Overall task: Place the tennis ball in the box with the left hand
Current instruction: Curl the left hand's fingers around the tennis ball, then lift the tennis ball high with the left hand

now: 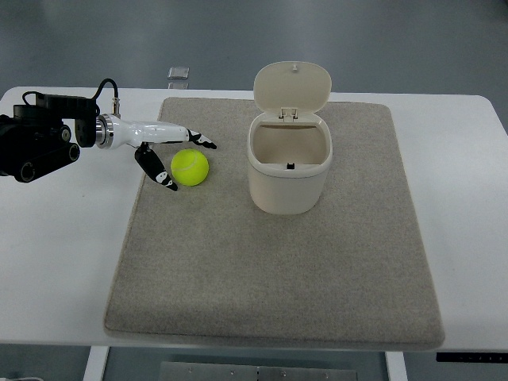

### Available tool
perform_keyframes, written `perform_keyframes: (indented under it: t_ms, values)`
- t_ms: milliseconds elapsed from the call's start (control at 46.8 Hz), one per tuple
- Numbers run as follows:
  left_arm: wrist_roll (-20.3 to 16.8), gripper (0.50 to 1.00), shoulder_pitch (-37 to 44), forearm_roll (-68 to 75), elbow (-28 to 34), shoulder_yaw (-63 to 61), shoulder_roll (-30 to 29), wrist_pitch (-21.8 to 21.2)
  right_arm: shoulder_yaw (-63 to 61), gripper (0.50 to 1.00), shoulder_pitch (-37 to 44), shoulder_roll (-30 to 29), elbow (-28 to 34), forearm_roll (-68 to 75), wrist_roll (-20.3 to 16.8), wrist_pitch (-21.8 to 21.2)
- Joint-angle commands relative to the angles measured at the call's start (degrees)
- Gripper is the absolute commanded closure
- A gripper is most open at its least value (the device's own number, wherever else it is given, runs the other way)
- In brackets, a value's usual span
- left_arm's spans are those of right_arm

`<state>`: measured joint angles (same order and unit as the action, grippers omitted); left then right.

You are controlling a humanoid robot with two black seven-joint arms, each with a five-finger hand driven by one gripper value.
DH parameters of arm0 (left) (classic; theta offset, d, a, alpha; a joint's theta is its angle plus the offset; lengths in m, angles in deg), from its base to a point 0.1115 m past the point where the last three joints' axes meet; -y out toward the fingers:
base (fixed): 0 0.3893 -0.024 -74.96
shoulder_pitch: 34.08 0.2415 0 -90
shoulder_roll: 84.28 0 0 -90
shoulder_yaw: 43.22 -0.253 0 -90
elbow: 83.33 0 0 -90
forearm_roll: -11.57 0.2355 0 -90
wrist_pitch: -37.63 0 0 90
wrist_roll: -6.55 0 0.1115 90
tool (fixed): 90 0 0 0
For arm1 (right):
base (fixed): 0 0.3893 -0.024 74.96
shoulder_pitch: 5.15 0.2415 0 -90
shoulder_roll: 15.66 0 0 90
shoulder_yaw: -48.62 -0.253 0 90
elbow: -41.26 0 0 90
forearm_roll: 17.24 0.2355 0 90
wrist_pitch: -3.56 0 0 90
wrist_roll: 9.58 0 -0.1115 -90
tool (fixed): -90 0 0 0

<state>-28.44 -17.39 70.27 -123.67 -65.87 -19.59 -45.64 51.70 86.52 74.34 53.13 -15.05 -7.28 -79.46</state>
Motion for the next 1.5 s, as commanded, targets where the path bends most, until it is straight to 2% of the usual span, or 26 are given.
perform_keyframes:
  t_ms: [0, 513, 940, 1047, 1176, 1261, 1475]
  values:
    - [0.0, 0.544, 0.0, -0.1, 0.0, 0.3, 0.0, -0.1, 0.0, 0.599, 0.0, 0.0, 0.0, 0.0, 0.0, 0.1]
    - [0.0, 0.544, 0.3, -0.3, -0.3, 1.8, 1.1, -0.3, 0.0, 0.599, 0.0, 0.0, 0.0, 0.0, 0.0, 0.1]
    - [0.0, 0.649, 0.4, -0.6, -0.4, 1.8, 1.1, -0.3, 0.0, 0.599, 0.0, 0.0, 0.0, 0.0, 0.0, 0.0]
    - [0.0, 0.743, 0.5, -0.6, -0.3, 1.8, 1.2, -0.3, 0.0, 0.599, 0.0, 0.0, 0.0, 0.0, 0.0, 0.0]
    - [0.0, 0.921, 1.1, 0.0, -0.3, 1.8, 1.3, -0.3, 0.0, 0.599, 0.0, 0.0, 0.0, 0.0, 0.0, 0.0]
    - [0.0, 0.99, 1.0, 0.0, -0.3, 1.8, 1.3, -0.3, 0.0, 0.599, 0.0, 0.0, 0.0, 0.0, 0.0, 0.0]
    - [0.0, 1.0, 0.9, -1.0, -0.2, 2.3, 1.4, -0.3, 0.0, 0.599, 0.0, 0.0, 0.0, 0.0, 0.0, 0.0]
